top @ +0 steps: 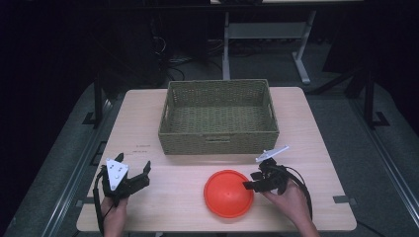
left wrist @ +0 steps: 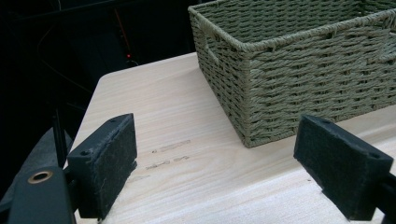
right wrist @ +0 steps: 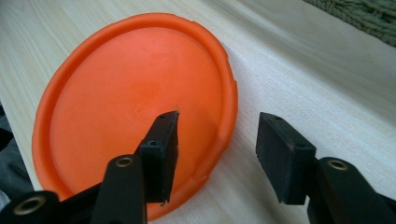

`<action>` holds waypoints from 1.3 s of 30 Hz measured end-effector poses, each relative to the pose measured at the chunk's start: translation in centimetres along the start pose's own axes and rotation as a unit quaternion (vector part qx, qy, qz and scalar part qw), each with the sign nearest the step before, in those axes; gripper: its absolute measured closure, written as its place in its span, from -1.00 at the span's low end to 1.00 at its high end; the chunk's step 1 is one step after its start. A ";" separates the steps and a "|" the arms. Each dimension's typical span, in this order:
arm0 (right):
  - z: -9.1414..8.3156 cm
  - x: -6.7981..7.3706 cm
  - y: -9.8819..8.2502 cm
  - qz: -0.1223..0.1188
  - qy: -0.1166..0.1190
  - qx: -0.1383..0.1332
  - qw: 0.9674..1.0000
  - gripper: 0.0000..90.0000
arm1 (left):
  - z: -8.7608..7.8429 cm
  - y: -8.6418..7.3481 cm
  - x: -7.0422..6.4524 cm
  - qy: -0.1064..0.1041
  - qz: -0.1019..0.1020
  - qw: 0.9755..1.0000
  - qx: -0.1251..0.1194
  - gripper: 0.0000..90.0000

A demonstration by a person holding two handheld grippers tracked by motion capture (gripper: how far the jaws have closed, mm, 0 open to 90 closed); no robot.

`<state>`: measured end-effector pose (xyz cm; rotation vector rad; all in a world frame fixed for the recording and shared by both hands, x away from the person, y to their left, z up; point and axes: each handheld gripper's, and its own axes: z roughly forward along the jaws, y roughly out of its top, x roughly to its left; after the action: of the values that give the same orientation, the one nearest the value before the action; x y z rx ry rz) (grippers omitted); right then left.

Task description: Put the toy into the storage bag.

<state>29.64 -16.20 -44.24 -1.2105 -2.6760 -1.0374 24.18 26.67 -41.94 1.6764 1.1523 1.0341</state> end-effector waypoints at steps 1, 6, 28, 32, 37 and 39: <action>0.1 0.0 0.0 0.003 0.001 0.001 1.000 0.12 | 0.0 0.0 0.0 0.000 0.001 1.000 0.000 -0.72; 0.5 -0.1 0.3 0.018 0.003 0.014 1.000 0.27 | -0.1 0.0 0.0 0.001 0.006 1.000 0.000 -0.72; 1.6 -0.3 0.4 0.047 0.006 0.031 0.998 0.55 | -0.2 0.1 -0.1 0.005 0.007 1.000 -0.005 -0.72; 1.6 -0.4 0.5 0.060 0.011 0.023 0.998 0.62 | -0.2 0.1 -0.2 0.005 0.010 1.000 -0.007 -0.72; 1.8 -0.8 0.5 0.067 0.014 0.027 0.997 0.60 | -0.2 0.1 -0.1 0.006 0.009 1.000 -0.007 -0.72; 1.9 -0.8 0.6 0.071 0.015 0.028 0.997 0.59 | -0.3 0.1 -0.1 0.006 0.009 1.000 -0.008 -0.72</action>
<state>31.05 -15.36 -45.67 -1.3391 -2.5356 -0.9467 23.94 26.55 -41.76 1.6742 1.1354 1.0627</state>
